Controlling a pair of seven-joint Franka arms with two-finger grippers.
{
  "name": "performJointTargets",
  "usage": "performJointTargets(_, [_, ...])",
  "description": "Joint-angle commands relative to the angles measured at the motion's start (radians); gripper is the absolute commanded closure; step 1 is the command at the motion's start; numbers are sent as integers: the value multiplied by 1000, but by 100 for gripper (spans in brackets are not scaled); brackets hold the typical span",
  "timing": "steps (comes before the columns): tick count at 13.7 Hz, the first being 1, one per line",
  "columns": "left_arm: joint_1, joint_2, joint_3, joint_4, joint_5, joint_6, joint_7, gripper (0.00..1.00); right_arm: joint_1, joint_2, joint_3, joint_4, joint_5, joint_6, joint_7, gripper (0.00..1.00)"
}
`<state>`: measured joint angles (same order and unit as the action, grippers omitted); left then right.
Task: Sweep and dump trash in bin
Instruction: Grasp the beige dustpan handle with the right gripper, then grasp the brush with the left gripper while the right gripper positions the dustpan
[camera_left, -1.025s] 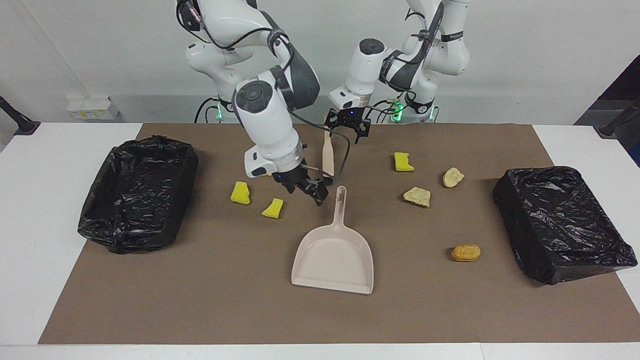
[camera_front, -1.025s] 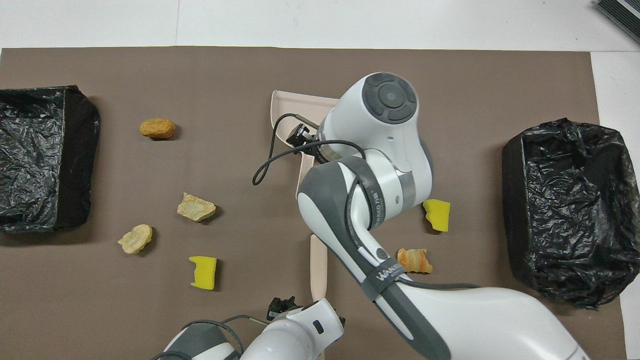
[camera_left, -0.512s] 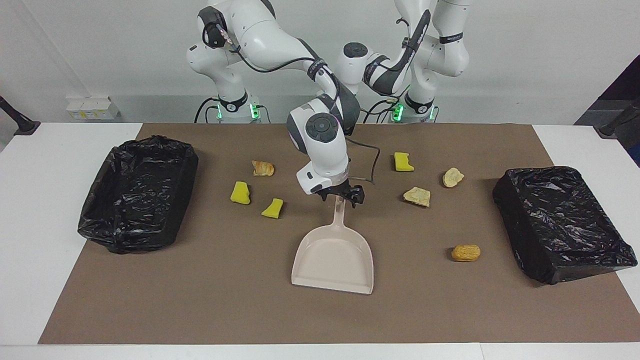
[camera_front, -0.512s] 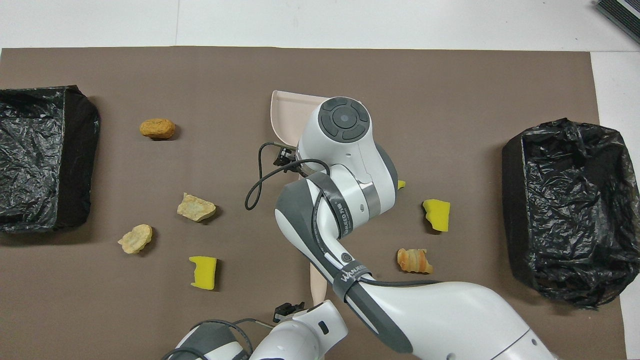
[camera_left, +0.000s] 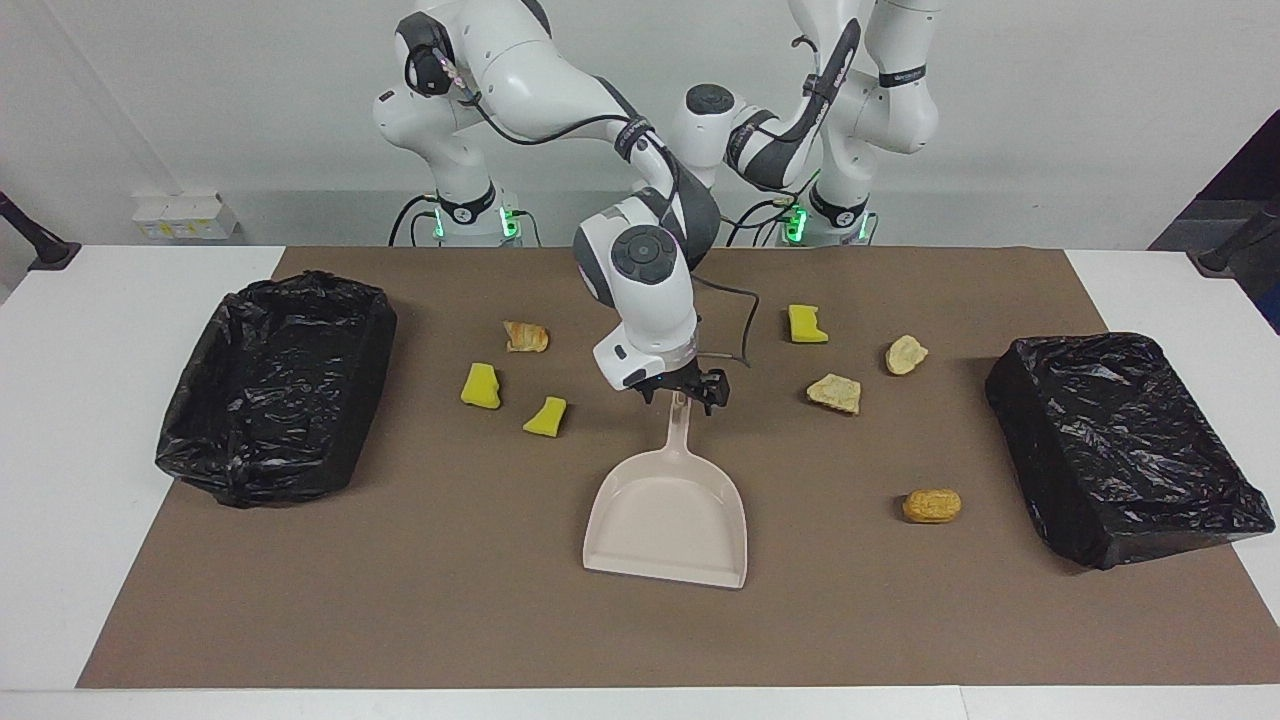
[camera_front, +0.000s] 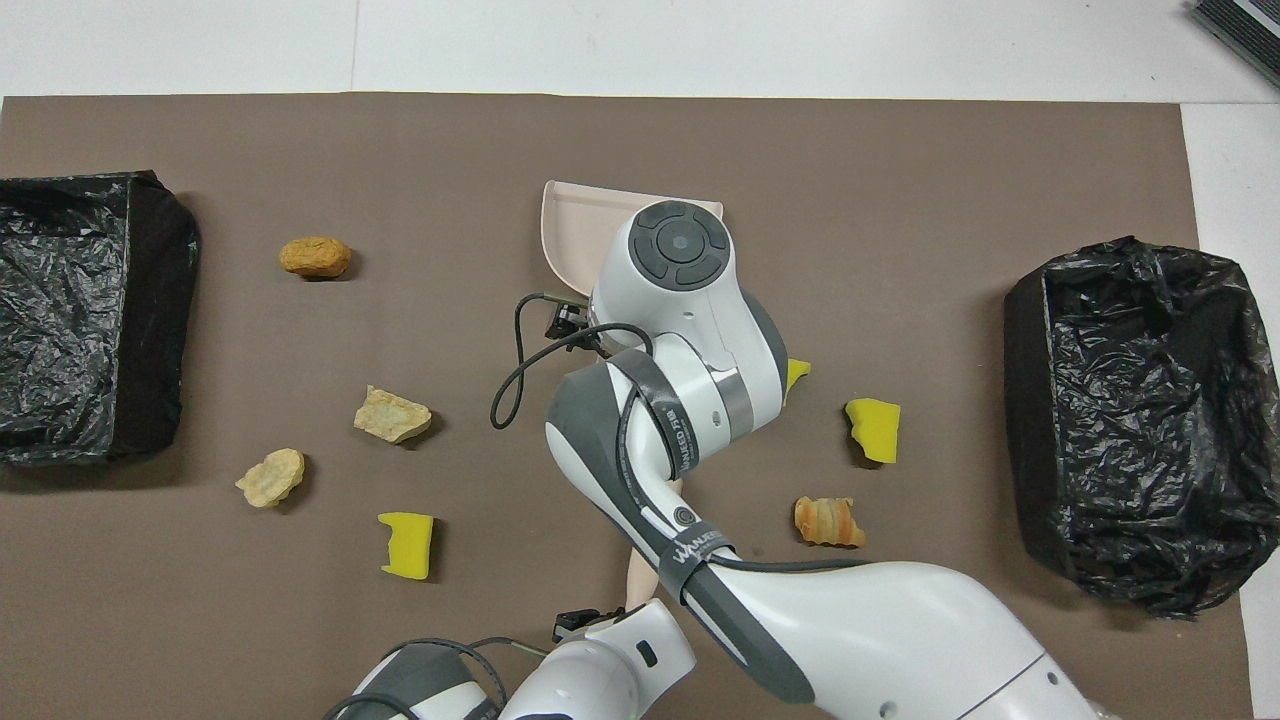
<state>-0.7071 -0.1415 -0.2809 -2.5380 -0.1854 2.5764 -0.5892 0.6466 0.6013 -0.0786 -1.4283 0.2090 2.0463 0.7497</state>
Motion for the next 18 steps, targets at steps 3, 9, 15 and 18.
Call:
performJointTargets(3, [20, -76, 2, -1, 4, -166, -11, 100, -18, -3, 0, -11, -13, 28, -50, 76])
performJointTargets(9, [168, -254, 3, 30, 128, -499, 2, 100, -30, -30, -6, 0, -19, -36, -91, 100])
performJointTargets(15, [461, -236, 2, 97, 230, -564, 92, 100, -84, -254, -7, -14, -63, -305, -358, 100])
performJointTargets(18, [658, -162, 0, 174, 230, -561, 221, 100, -76, -331, -6, -79, -123, -429, -571, 100])
